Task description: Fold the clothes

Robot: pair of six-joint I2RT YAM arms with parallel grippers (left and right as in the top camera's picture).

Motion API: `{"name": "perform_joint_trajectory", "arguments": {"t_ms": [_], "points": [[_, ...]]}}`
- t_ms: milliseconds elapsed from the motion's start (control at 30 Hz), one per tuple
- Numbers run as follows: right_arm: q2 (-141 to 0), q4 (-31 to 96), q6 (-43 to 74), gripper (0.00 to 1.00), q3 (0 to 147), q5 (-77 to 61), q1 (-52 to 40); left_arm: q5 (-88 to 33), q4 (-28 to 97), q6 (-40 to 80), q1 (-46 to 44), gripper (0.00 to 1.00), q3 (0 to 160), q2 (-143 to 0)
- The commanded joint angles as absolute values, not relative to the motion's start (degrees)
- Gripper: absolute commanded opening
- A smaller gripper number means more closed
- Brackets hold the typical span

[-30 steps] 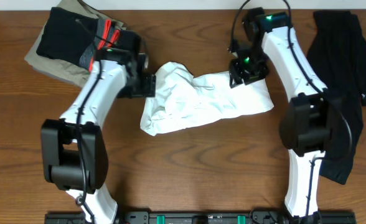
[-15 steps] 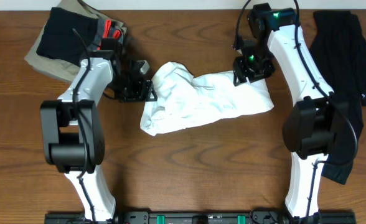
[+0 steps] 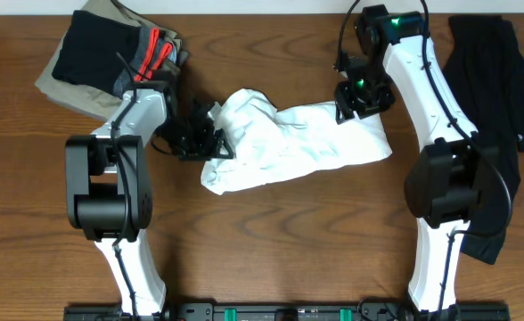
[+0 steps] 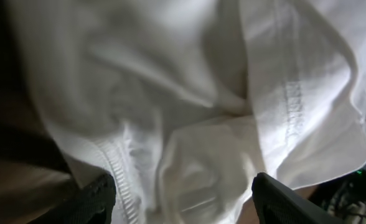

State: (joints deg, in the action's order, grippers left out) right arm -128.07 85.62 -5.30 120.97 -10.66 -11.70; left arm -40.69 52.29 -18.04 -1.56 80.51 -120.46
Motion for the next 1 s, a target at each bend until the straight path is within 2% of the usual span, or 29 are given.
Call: {"name": "perform_joint_trajectory", "arguments": {"t_ms": [0,133,333,500,700,967], "points": [[-126.52,85.49,-6.09,0.53,121.84,-10.46,-11.27,-48.51,50.39,-19.88,-1.30,0.72,77.87,-121.32],[-126.52,85.65,-6.09,0.53,121.82,-10.48,-11.27,-53.76,48.25,-19.75,-1.32,0.72,76.16,-121.34],[-126.52,85.73,-6.09,0.53,121.84,-10.50,-11.27,-53.76,44.07,-14.57,-1.30,0.70,76.18,-121.34],[-126.52,85.84,-6.07,0.53,121.84,-10.48,-11.27,-53.78,38.22,-5.63,-1.30,0.57,76.38,-121.19],[-126.52,85.91,-6.09,0.54,121.84,-10.35,-11.27,-53.17,37.93,-5.65,-0.08,0.57,77.97,-121.01],[-126.54,85.36,-6.07,0.57,121.82,-10.33,-11.27,-37.19,38.72,-2.61,0.91,0.59,77.97,-121.01]]}}
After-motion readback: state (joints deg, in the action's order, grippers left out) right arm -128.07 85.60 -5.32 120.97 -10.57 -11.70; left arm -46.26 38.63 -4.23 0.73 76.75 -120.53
